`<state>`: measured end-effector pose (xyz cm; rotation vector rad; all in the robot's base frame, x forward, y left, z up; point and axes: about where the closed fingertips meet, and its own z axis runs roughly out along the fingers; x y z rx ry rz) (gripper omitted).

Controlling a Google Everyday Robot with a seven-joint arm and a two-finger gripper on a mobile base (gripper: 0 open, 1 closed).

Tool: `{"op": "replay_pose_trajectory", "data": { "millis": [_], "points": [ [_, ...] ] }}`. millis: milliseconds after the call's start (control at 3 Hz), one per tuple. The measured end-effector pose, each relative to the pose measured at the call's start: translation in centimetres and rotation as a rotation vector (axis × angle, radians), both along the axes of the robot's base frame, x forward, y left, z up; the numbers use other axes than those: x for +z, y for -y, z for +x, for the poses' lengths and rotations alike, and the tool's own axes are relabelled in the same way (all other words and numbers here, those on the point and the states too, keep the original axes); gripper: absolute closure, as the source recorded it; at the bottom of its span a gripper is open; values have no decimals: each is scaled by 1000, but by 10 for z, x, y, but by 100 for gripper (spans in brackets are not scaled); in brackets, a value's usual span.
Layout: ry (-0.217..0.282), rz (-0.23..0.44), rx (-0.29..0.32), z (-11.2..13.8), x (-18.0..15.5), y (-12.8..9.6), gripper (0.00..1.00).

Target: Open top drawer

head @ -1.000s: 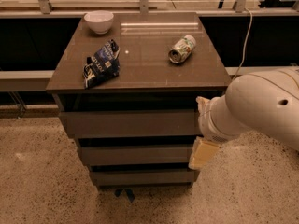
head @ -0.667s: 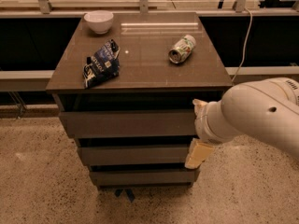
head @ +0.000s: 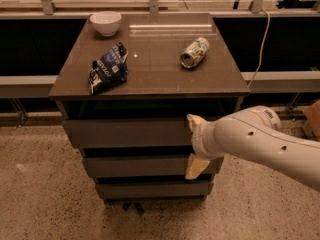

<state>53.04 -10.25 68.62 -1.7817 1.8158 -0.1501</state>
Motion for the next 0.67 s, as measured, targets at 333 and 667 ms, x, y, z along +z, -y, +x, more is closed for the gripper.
{"op": "replay_pose_trajectory", "data": {
  "millis": [333, 667],
  "points": [
    [24, -19, 51, 19, -17, -13, 0],
    [27, -28, 76, 45, -31, -22, 4]
  ]
}}
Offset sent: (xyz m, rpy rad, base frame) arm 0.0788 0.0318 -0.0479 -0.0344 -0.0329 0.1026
